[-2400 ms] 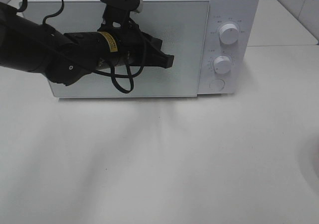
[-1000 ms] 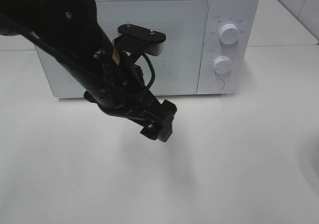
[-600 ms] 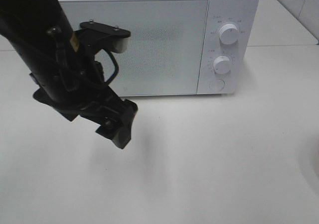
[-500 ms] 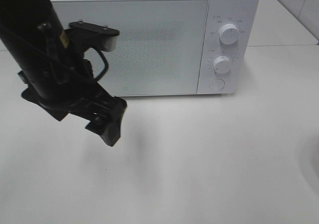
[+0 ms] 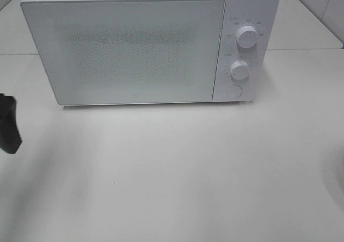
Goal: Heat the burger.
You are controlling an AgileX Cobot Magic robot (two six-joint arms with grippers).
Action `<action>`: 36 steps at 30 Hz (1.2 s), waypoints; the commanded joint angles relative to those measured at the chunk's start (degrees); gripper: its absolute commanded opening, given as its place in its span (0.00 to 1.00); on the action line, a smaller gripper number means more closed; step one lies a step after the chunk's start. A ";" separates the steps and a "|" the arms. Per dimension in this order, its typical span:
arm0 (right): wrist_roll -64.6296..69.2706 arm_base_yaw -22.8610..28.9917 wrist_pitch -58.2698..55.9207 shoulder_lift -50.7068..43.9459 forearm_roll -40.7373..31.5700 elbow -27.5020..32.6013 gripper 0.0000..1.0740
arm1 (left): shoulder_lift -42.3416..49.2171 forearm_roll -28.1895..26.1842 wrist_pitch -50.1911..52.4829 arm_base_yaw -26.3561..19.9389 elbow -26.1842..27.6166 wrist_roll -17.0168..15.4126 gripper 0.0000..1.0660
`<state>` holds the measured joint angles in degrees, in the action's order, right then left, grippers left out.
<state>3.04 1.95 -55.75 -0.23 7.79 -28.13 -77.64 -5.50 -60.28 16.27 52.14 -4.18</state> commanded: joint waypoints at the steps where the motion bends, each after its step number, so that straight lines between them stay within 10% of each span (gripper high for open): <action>1: -0.23 -0.46 0.63 -2.01 0.17 0.06 0.69 | 7.28 -2.29 0.74 -5.90 -6.70 0.57 0.93; 16: -0.23 -0.46 0.63 -2.01 0.17 0.06 0.69 | 36.50 -0.40 1.20 -9.97 -21.43 0.63 0.93; 36: -0.23 -0.46 0.63 -2.01 0.17 0.06 0.69 | 61.31 3.67 -1.03 -9.91 -22.52 3.67 0.93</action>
<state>3.04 1.95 -55.75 -0.23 7.79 -28.13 -18.16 -0.97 -60.91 6.42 29.79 -1.32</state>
